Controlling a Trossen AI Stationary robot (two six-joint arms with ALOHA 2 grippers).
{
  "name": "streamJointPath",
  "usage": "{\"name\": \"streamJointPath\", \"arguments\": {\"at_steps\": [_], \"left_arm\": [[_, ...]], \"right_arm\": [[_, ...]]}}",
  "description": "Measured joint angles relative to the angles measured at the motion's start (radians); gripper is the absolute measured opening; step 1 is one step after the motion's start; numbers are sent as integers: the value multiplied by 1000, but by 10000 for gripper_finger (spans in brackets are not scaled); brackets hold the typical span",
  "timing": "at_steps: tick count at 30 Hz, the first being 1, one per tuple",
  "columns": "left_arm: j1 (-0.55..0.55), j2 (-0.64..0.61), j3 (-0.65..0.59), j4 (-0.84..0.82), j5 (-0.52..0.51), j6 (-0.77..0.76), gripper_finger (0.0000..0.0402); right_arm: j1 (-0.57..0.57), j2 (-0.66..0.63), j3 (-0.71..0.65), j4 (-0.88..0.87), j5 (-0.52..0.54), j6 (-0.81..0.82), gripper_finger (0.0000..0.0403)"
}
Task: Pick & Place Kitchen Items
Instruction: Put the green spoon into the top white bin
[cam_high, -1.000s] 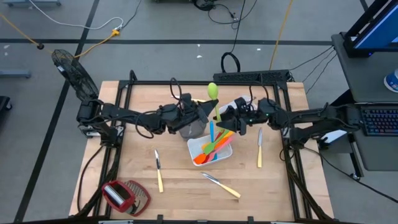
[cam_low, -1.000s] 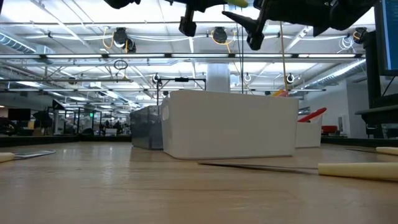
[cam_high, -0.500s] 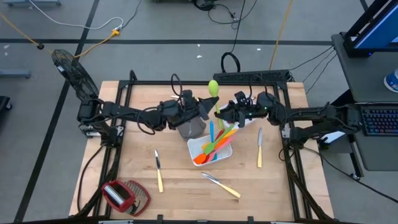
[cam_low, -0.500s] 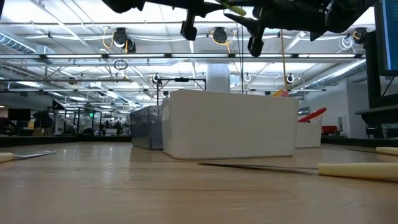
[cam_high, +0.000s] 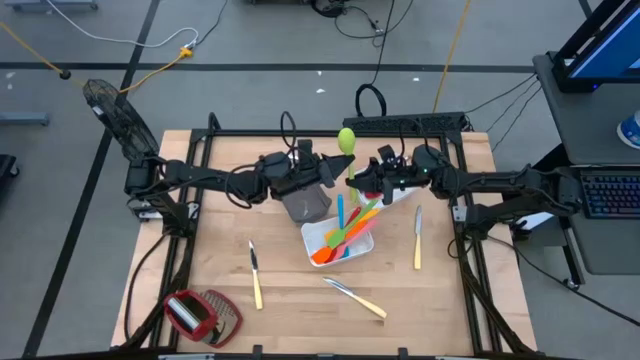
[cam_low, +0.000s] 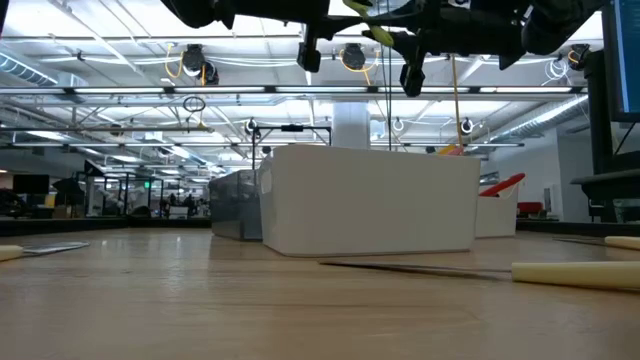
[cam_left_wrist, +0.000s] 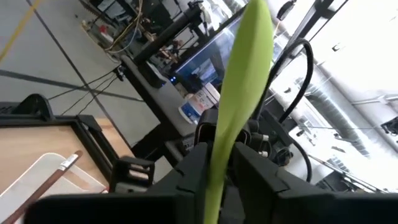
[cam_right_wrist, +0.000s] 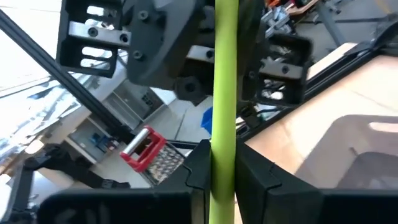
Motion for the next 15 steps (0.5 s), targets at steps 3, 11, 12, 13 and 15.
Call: {"name": "streamJointPath", "arguments": {"at_steps": [3,11,12,13,15], "left_arm": [[5,0,0,-6,3,0,111],[45,0,0,-93,22,-59,205],[51,-1,0,-105,22,-60,214],[58,-6,0,-121,28,-59,222],[72,-12,0,-135,64,-60,234]], "right_arm": [[-27,-15,0,-27,-1,-32,33],[-123,-109,-1,-199,24,-149,33],[-139,-127,-1,-234,26,-175,33],[-154,-146,-1,-278,32,-205,33],[-178,-192,-1,-367,69,-282,33]]}}
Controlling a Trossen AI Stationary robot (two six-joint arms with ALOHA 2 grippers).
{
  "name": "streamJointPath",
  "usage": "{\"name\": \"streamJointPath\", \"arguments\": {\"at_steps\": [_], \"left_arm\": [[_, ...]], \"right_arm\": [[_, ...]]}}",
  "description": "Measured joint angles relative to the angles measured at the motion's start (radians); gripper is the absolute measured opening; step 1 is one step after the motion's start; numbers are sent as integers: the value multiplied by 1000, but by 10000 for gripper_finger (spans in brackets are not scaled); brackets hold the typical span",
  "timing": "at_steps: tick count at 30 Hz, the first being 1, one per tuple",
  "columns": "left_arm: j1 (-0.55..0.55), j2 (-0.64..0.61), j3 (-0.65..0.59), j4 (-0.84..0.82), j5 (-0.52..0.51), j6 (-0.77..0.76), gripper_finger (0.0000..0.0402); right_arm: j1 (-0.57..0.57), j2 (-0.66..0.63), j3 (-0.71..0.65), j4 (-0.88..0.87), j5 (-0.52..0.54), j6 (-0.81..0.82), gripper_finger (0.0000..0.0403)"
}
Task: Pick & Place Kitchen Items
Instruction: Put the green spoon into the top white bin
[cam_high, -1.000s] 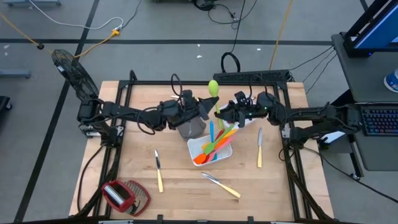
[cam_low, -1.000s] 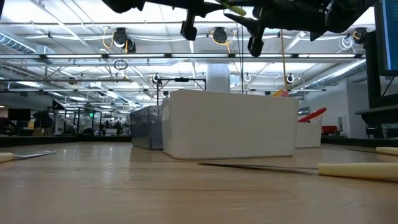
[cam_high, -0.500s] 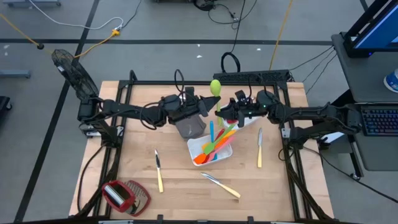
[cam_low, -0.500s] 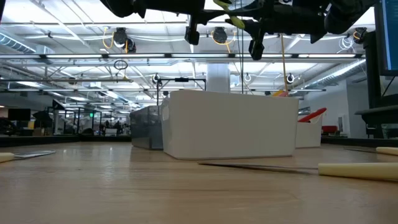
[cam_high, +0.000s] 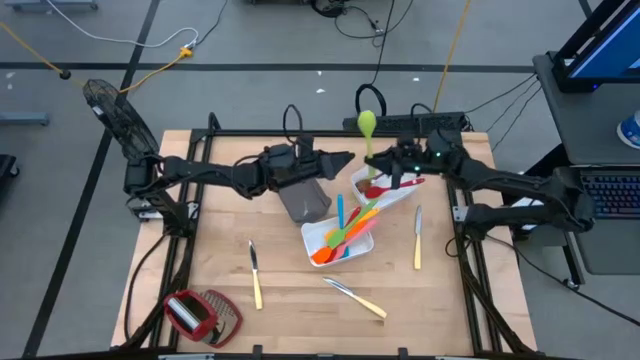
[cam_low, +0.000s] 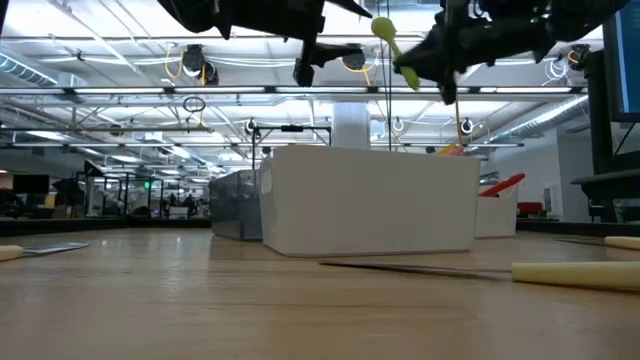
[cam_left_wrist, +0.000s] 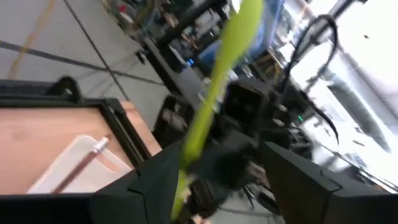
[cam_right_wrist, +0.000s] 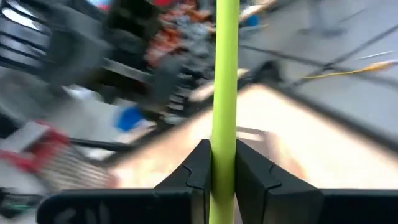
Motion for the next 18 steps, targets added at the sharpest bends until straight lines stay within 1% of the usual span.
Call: {"name": "streamJointPath", "arguments": {"at_steps": [2,3,5,7,10,14,18], "left_arm": [[14,-8,0,-18,49,0,242],[21,-11,0,-25,77,-1,244],[35,-15,0,-22,101,-2,247],[46,-16,0,-18,102,-12,247],[60,-15,0,-23,102,-39,248],[79,-15,0,-22,100,-53,248],[94,-15,0,-19,99,-52,248]], "right_arm": [[-13,-51,10,-125,69,-119,33],[-14,-72,18,-194,121,-194,33],[-9,-109,37,-317,234,-342,33],[6,-138,53,-420,365,-478,33],[38,-158,71,-515,559,-662,33],[86,-162,71,-591,794,-922,33],[124,-146,71,-642,978,-1140,33]]}}
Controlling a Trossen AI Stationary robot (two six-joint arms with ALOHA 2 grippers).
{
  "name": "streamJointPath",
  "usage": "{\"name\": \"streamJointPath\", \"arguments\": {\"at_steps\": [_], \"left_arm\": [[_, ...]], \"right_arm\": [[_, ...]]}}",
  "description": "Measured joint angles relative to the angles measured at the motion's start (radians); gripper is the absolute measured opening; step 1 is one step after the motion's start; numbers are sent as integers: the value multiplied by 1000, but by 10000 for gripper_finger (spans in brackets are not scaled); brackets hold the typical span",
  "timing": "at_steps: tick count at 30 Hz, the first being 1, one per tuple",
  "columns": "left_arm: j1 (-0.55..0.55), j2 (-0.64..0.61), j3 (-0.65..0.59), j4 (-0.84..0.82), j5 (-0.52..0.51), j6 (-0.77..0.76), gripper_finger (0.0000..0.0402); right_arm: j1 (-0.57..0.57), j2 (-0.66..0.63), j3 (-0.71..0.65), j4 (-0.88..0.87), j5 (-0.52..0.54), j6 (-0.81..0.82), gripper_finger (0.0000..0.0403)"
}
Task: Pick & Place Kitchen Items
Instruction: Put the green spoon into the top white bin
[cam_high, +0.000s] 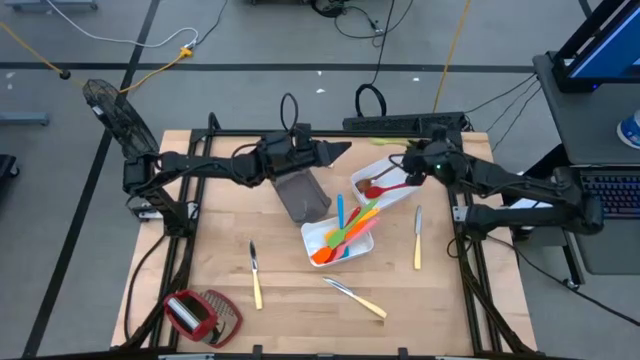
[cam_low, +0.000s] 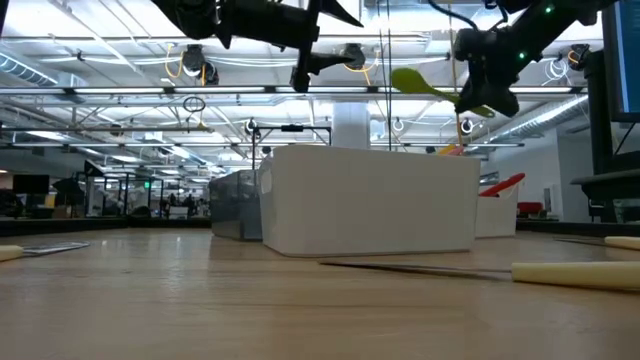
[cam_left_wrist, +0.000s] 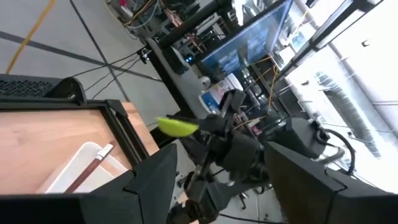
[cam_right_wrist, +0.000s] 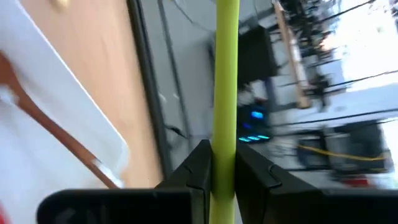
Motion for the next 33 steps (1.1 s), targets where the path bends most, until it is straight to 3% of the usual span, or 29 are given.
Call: {"name": "streamJointPath", "arguments": {"at_steps": [4,11,19,28,33], "left_arm": [[16,0,0,-1,0,0,248],[20,0,0,-3,0,-1,248],[21,0,0,-6,-1,-4,248],[21,0,0,-40,-28,-6,248],[21,0,0,-53,-28,-8,248]], "right_arm": [[14,21,0,-8,126,-183,33],[13,64,0,-26,253,-490,33],[27,83,-44,-65,281,-766,33],[171,82,-122,-25,274,-874,39],[197,91,-133,-11,240,-838,42]]}}
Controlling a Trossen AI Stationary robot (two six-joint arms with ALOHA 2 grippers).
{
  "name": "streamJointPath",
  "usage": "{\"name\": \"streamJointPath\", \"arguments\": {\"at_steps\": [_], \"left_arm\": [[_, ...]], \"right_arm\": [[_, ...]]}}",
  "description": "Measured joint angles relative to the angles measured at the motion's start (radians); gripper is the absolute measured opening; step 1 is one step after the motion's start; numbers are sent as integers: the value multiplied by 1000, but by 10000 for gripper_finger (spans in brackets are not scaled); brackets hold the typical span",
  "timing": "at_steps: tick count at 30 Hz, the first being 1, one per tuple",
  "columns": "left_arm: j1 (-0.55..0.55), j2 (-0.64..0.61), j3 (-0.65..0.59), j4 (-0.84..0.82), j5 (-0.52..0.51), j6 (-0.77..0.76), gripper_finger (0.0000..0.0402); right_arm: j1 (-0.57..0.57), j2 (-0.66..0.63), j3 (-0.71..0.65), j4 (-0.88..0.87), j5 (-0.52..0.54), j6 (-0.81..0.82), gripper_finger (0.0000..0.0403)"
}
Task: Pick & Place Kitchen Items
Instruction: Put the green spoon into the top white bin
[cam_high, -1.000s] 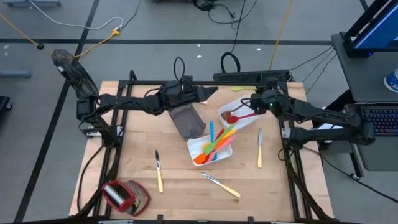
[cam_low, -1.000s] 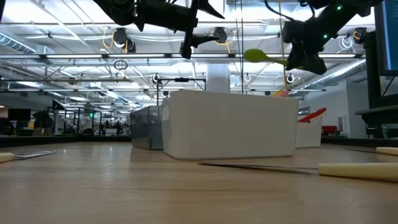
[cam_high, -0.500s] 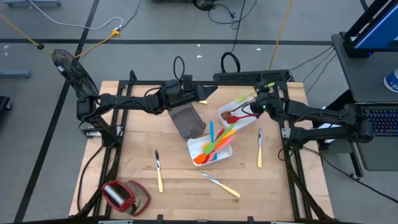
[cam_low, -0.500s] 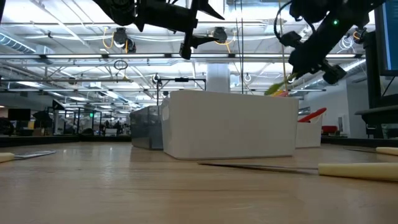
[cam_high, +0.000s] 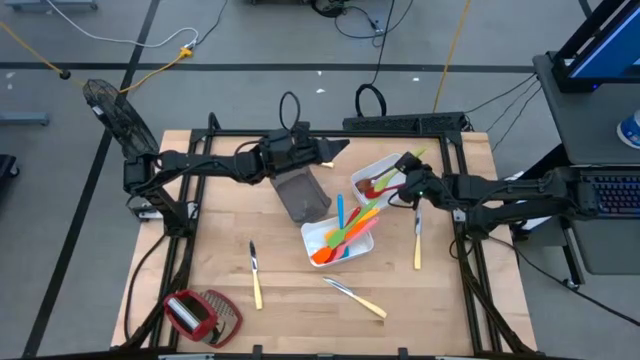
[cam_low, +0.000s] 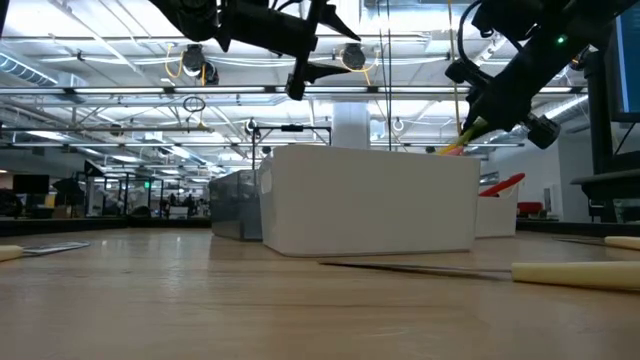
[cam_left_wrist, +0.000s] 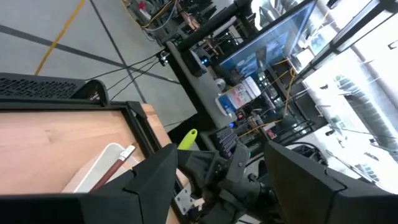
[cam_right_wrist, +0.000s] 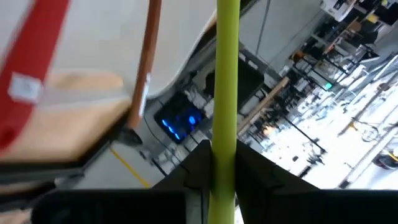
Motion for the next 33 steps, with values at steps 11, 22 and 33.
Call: {"name": "streamJointPath", "arguments": {"at_steps": [11,22,33], "left_arm": [[-2,1,0,-1,0,-8,248],[-13,1,0,-7,1,-9,248],[-30,1,0,-62,3,-19,248]], "right_arm": [[1,1,0,6,-82,120,85],[32,1,0,8,-110,236,151],[58,-34,0,64,64,214,179]]}}
